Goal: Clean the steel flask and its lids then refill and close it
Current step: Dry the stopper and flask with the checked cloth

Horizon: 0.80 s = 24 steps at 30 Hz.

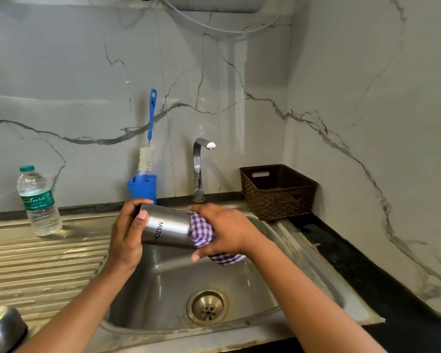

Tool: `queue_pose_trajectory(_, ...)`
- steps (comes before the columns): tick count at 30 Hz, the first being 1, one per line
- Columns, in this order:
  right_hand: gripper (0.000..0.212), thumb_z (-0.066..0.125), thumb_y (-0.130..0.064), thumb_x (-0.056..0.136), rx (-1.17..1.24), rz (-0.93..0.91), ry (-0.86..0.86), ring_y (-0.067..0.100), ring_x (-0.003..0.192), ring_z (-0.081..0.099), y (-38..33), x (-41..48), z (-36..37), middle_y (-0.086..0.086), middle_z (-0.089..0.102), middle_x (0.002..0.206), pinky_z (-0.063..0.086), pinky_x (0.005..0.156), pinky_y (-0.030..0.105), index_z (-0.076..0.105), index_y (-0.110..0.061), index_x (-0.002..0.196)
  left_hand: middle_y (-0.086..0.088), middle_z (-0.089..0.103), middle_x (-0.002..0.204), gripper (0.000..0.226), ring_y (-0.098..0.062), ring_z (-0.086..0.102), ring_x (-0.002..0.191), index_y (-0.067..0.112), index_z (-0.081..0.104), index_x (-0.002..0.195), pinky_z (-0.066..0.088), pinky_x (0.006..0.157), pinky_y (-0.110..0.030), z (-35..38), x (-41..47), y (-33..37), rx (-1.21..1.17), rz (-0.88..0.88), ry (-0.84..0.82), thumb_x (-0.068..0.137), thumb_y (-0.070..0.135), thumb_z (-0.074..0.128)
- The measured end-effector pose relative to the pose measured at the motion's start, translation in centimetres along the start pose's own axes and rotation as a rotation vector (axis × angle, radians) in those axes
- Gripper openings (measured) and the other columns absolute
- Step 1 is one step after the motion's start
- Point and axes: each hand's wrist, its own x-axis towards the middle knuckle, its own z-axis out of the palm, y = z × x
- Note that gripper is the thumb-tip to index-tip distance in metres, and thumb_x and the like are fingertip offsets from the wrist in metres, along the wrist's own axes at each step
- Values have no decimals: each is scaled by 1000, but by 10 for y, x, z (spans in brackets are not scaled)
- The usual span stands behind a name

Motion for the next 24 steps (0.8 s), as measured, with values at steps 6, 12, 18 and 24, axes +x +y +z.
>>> queue_pose_trajectory(6, 65, 81, -47, 61, 983, 403, 25, 20, 103, 63, 43, -24, 5, 0, 65, 115, 48, 98, 43, 57, -28, 118, 11, 61, 90, 38, -7, 54, 82, 22, 58, 101, 40, 71, -21, -1, 2, -6, -15, -20, 67, 82, 48, 39)
queue_pose_trajectory(12, 44, 69, -51, 74, 1143, 639, 664, 10, 92, 64, 24, -11, 18, -4, 68, 96, 49, 87, 30, 60, -20, 104, -2, 56, 84, 32, -18, 54, 83, 26, 59, 88, 40, 73, -36, 4, 2, -9, -68, -174, 215, 78, 50, 41)
queue_pose_trajectory(18, 40, 62, -53, 77, 870, 482, 718, -2, 91, 61, 14, -15, 18, -11, 65, 95, 45, 80, 13, 59, -23, 105, 2, 51, 75, 22, -9, 52, 66, 26, 48, 80, 35, 49, -27, 17, 0, -6, -243, -447, 395, 99, 29, 38)
queue_pose_trajectory(24, 41, 55, -57, 85, 1026, 873, 425, 19, 78, 64, 22, -4, 14, 3, 67, 79, 49, 78, 34, 60, -17, 77, 4, 56, 72, 21, -7, 54, 59, 25, 55, 81, 36, 37, -15, 2, 8, -10, -165, -297, 325, 85, 39, 40)
